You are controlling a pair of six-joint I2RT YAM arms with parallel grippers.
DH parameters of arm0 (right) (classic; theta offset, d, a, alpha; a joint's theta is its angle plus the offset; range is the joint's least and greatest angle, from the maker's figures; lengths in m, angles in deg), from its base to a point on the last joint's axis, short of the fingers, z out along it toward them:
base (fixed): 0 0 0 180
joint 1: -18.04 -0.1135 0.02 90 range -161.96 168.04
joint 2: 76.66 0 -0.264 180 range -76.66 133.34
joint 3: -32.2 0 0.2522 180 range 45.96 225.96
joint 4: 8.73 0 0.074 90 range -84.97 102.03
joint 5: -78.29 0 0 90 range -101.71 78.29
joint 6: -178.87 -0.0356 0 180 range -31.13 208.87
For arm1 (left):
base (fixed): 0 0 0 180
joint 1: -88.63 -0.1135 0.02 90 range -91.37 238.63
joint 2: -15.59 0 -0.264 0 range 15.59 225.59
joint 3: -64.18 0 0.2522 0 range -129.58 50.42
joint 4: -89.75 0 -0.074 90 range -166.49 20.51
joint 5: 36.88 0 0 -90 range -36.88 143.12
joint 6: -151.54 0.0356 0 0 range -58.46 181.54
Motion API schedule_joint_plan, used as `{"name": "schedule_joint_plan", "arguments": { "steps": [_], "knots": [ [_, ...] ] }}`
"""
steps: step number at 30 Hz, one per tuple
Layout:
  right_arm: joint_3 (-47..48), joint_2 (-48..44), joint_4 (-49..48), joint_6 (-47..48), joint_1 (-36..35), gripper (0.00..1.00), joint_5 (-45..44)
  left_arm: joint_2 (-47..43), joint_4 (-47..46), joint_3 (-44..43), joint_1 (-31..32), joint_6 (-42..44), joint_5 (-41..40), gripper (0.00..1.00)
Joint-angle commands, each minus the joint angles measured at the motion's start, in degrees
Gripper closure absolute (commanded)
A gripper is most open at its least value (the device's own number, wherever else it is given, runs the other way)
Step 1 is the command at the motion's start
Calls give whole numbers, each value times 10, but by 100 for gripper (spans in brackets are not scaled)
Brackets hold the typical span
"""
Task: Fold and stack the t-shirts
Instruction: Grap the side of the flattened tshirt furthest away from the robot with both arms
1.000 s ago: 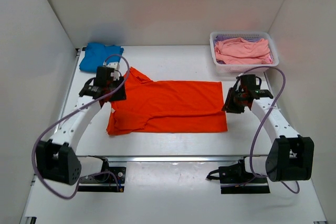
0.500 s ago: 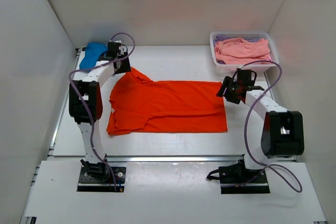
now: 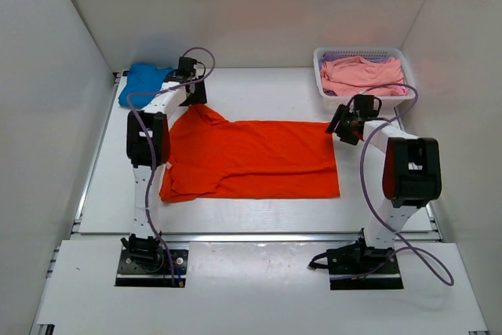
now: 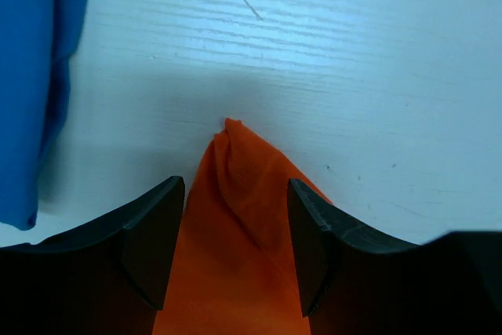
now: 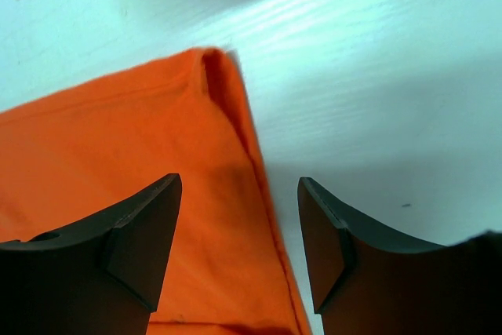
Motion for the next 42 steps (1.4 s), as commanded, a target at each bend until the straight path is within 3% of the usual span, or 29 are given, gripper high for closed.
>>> {"name": "schedule_joint_plan", "arguments": {
  "steps": [1, 5, 7, 8, 9, 13, 16, 19, 21, 23, 25, 26, 27, 35, 39, 42],
  "knots": [
    [31, 11, -31, -4, 5, 42, -16, 5, 54, -46, 9, 10, -22, 34],
    [35, 25, -33, -9, 6, 42, -13, 28, 84, -81, 17, 18, -15, 39],
    [40, 39, -47, -12, 8, 41, -11, 44, 112, -112, 17, 23, -8, 73],
    [42, 43, -50, -13, 7, 41, -11, 55, 121, -127, 16, 24, -2, 97],
    [52, 53, -51, -14, 6, 41, -14, 64, 127, -137, 19, 24, 1, 100],
    [71, 73, -59, -15, 1, 41, -24, 60, 153, -151, 25, 37, -6, 100],
    [93, 100, -62, -17, 0, 41, -19, 15, 138, -106, 25, 44, 1, 100],
    [122, 122, -48, -13, -4, 54, -15, -41, 85, -24, 23, 35, 7, 100],
    [129, 129, -45, -15, -1, 56, -11, -64, 42, 33, 18, 27, 14, 100],
    [129, 134, -46, -7, 1, 66, -4, -73, 40, 42, 14, 25, 26, 100],
    [129, 133, -56, 0, 1, 82, 3, -66, 60, 25, 9, 27, 34, 100],
    [129, 129, -68, 3, 2, 98, 9, -65, 71, 20, 9, 30, 38, 100],
    [131, 129, -71, 8, 2, 100, 13, -65, 77, 12, 5, 33, 37, 100],
    [86, 57, -107, 17, 5, 100, 30, -153, 73, 76, -9, 39, 45, 100],
    [58, 23, -100, 35, 3, 100, 41, -218, 66, 157, -12, 40, 51, 100],
    [8, -32, -119, 32, 15, 100, 47, -298, 33, 266, -20, 35, 52, 100]
  ]
}}
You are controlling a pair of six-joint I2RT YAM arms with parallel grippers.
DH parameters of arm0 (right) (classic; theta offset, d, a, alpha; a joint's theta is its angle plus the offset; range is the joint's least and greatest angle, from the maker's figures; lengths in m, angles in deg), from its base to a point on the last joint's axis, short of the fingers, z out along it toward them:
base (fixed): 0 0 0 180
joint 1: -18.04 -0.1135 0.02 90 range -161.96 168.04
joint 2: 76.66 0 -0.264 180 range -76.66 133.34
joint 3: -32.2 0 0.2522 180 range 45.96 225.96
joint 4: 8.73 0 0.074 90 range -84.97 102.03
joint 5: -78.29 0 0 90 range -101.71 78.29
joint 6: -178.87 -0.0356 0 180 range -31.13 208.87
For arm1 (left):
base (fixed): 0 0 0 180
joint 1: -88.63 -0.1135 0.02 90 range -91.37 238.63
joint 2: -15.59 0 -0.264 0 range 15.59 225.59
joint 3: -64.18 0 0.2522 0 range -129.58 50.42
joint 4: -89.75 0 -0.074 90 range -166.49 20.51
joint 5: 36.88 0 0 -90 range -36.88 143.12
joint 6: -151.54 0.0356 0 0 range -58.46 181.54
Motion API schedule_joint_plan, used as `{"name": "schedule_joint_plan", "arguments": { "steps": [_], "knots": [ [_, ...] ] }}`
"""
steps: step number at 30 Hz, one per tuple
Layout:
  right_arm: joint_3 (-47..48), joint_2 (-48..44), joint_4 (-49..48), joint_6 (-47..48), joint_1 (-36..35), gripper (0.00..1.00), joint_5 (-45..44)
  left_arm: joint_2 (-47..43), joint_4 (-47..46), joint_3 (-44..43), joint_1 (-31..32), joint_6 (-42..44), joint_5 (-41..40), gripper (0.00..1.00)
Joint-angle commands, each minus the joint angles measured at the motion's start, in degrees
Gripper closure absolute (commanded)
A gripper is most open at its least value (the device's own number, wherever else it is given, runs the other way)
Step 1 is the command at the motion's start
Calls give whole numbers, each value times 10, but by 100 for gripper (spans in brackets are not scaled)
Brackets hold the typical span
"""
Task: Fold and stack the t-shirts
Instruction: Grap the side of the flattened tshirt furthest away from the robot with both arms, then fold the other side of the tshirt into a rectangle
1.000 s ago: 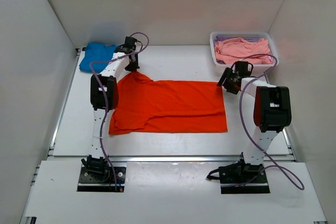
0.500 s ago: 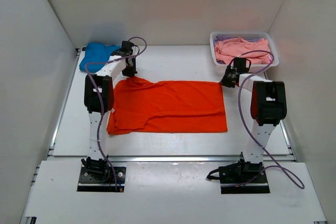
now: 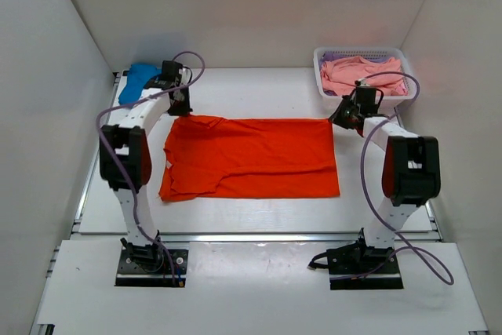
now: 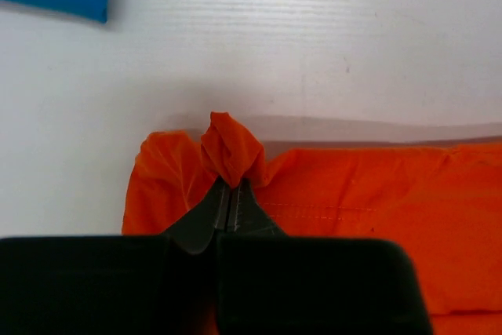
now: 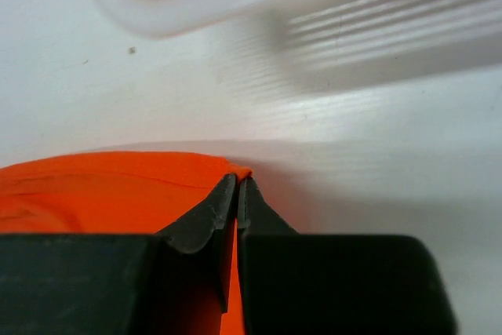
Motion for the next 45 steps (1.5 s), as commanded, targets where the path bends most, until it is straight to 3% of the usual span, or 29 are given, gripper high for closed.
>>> {"name": "schedule_joint_plan", "arguments": {
  "steps": [1, 7, 15, 28, 29, 30, 32, 35, 38, 41, 45],
  "knots": [
    [-52, -72, -46, 14, 10, 100, 20, -113, -31, 82, -6, -2, 15, 100],
    [-106, -118, -28, 32, 29, 100, 44, -216, -51, 233, -8, -4, 20, 100],
    [-161, -156, -28, 40, 37, 100, 56, -313, -67, 368, -5, -18, 23, 100],
    [-282, -281, 5, 29, 18, 100, 50, -385, -68, 453, -7, -18, 8, 100],
    [-288, -299, 5, 24, 20, 96, 43, -391, -72, 459, -7, -20, 8, 98],
    [-301, -318, 18, 21, 21, 92, 44, -399, -67, 460, -9, -21, 10, 87],
    [-314, -348, 48, 14, 28, 75, 39, -411, -64, 471, -5, -25, 12, 62],
    [-314, -383, 92, 2, 33, 66, 13, -439, -65, 481, -8, -37, 8, 57],
    [-297, -421, 104, 1, 26, 65, -15, -462, -70, 491, -11, -49, 15, 55],
    [-260, -385, 87, 22, 22, 65, 4, -458, -65, 486, 7, -60, 23, 58],
    [-178, -280, 68, 59, 4, 81, 62, -433, -79, 495, 71, -86, 12, 60]
  ]
}}
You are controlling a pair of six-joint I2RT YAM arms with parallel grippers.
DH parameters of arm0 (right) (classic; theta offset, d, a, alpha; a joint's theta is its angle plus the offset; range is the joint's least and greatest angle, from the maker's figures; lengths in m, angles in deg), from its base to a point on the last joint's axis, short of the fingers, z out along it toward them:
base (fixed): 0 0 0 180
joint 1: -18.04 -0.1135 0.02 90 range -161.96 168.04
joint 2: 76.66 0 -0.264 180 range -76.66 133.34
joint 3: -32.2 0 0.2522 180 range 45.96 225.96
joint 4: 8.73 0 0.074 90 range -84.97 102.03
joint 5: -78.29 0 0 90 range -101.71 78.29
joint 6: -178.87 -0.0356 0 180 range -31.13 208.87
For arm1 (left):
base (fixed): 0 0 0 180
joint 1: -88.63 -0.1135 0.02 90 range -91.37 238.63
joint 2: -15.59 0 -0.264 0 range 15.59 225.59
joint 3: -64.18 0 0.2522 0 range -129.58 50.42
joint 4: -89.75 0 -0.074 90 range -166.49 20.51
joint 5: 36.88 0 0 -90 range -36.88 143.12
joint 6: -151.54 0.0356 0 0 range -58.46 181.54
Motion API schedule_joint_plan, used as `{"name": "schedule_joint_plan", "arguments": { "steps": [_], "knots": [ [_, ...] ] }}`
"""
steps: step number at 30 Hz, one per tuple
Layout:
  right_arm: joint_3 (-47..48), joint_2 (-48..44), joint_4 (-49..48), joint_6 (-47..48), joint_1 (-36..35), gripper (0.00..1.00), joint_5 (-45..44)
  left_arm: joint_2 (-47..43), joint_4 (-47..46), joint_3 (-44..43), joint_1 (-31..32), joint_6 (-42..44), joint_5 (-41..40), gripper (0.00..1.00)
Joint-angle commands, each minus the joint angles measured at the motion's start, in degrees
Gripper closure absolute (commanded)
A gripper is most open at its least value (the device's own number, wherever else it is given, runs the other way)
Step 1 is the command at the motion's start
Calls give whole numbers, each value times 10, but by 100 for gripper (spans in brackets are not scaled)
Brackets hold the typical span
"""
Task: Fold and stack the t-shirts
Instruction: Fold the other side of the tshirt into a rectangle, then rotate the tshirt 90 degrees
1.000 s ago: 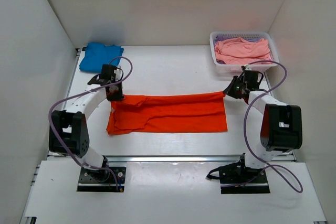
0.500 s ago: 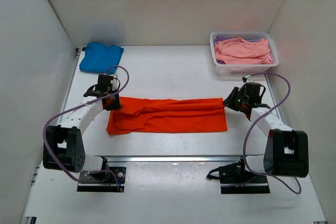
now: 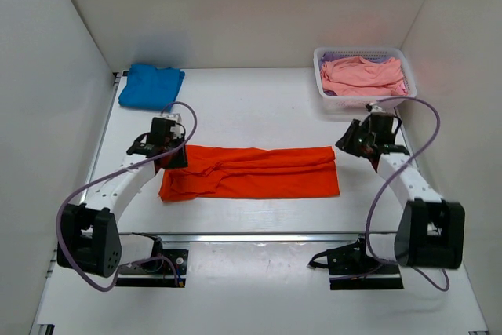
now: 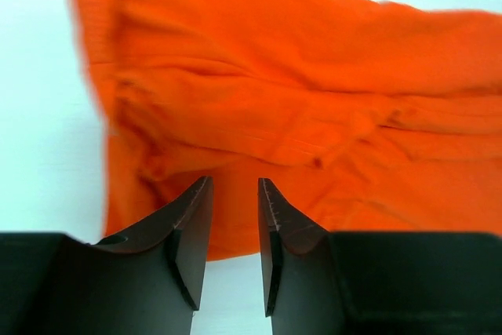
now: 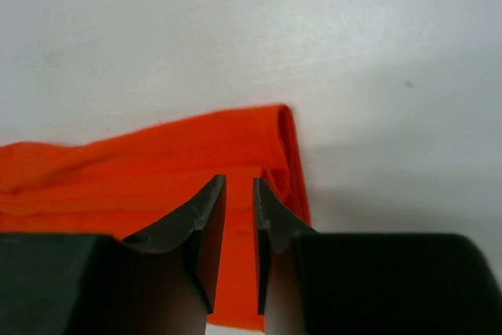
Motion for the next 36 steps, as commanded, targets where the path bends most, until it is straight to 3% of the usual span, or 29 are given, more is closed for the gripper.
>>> {"name": "schedule_joint_plan", "arguments": {
  "steps": [1, 4, 11, 13, 17, 18, 20, 21, 25, 27, 29, 33, 36],
  "knots": [
    [76, 92, -34, 41, -22, 83, 38, 24, -29, 16, 48, -37, 3, 60],
    [127, 177, -19, 55, -30, 99, 54, 65, -56, 23, 54, -56, 3, 61],
    [134, 246, 36, 46, -76, 100, 50, 193, -64, -26, 61, -61, -7, 63],
    [124, 248, 72, 19, -90, 100, 28, 250, -66, -62, 57, -55, -7, 63],
    [114, 246, 138, -23, -116, 100, -5, 360, -33, -228, 59, -47, -3, 64],
    [78, 219, 163, -78, -144, 100, -35, 469, 22, -409, 64, -34, 1, 69],
    [50, 194, 151, -112, -169, 100, -43, 518, 49, -454, 70, -27, 3, 72],
    [19, 187, 128, -134, -197, 100, -48, 547, 67, -551, 71, -24, 0, 74],
    [-56, 120, 41, -290, -348, 100, -102, 817, 258, -1043, 81, -11, -4, 81],
    [-91, 109, -6, -353, -394, 99, -102, 800, 202, -974, 71, -46, 59, 84],
    [-103, 108, -37, -385, -425, 100, -93, 796, 167, -926, 72, -40, 65, 83],
    [-105, 139, -78, -362, -461, 99, -90, 852, 183, -1038, 73, -38, 65, 81],
    [-79, 184, -80, -325, -480, 100, -72, 832, 133, -984, 74, -46, 77, 77]
  ]
}}
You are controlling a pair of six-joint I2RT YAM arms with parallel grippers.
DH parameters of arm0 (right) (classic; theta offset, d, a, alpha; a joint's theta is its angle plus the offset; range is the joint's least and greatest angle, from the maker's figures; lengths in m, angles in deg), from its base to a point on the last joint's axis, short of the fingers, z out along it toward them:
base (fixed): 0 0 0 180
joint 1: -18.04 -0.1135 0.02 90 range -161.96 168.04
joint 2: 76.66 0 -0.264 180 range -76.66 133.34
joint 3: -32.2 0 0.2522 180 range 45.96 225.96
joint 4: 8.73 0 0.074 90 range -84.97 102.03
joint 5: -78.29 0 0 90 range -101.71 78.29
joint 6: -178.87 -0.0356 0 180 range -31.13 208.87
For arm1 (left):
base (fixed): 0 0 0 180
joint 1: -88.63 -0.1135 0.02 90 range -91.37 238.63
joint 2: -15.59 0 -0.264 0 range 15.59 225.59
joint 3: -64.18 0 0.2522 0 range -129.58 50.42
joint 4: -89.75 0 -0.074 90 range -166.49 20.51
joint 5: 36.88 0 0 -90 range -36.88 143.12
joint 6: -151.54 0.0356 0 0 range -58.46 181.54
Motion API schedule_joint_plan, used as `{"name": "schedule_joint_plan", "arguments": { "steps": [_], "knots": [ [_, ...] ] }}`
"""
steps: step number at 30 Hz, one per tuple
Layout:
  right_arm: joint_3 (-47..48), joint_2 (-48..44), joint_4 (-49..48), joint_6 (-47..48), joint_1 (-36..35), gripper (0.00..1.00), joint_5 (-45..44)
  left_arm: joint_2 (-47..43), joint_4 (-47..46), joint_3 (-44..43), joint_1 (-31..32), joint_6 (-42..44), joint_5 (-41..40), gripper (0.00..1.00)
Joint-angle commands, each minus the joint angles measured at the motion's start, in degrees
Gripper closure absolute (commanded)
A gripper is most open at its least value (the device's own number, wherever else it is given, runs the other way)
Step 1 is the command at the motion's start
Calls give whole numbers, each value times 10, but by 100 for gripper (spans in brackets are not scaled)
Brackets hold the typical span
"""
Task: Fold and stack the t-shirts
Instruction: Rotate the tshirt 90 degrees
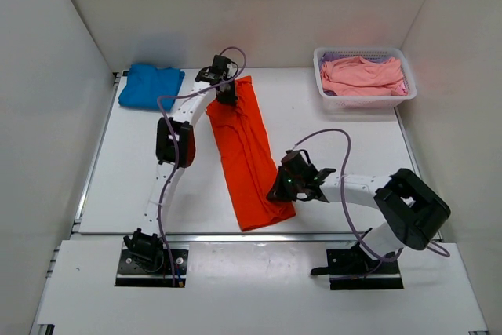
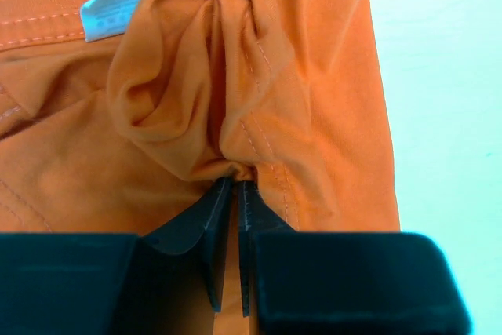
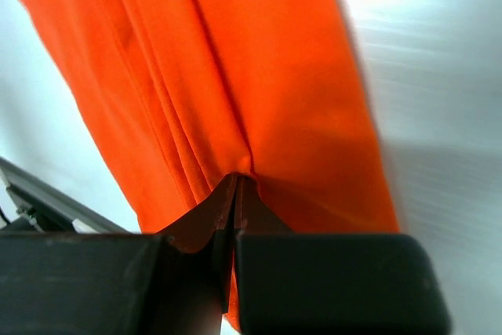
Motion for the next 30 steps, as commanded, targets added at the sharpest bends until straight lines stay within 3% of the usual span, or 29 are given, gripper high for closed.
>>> {"name": "schedule_joint_plan", "arguments": {
  "steps": [1, 6, 9, 14, 16, 18, 20, 22, 24, 26, 27, 30],
  "knots": [
    [15, 60, 18, 22, -30, 100, -9, -16, -30, 37, -1, -11, 27, 77],
    [39, 101, -4, 32, -77, 100, -6, 11, -62, -17, 5, -3, 46, 76],
    [48, 108, -22, 64, -86, 100, 0, 3, -110, 2, 4, -3, 71, 76],
    [103, 64, -11, 208, -97, 100, -42, -70, -113, -48, -12, -39, 125, 56],
    [117, 32, -12, 266, -91, 95, -40, -135, -120, -11, -22, -41, 145, 52],
    [129, -12, -18, 311, -76, 91, -7, -239, -133, 71, -30, -41, 163, 49],
    [147, -43, 4, 350, -51, 82, 6, -335, -165, 249, -45, -35, 165, 48],
    [177, -58, 62, 359, -28, 65, 1, -430, -183, 398, -50, -30, 154, 48],
    [184, -68, 119, 343, 2, 62, 0, -547, -177, 534, -44, -10, 136, 48],
    [157, -84, 149, 314, 53, 59, 23, -634, -167, 714, -17, 3, 112, 47],
    [122, -102, 149, 292, 66, 58, 51, -690, -171, 761, -5, 5, 91, 46],
    [17, -163, 117, 236, 109, 53, 120, -803, -186, 997, 51, -26, 89, 45]
  ]
}}
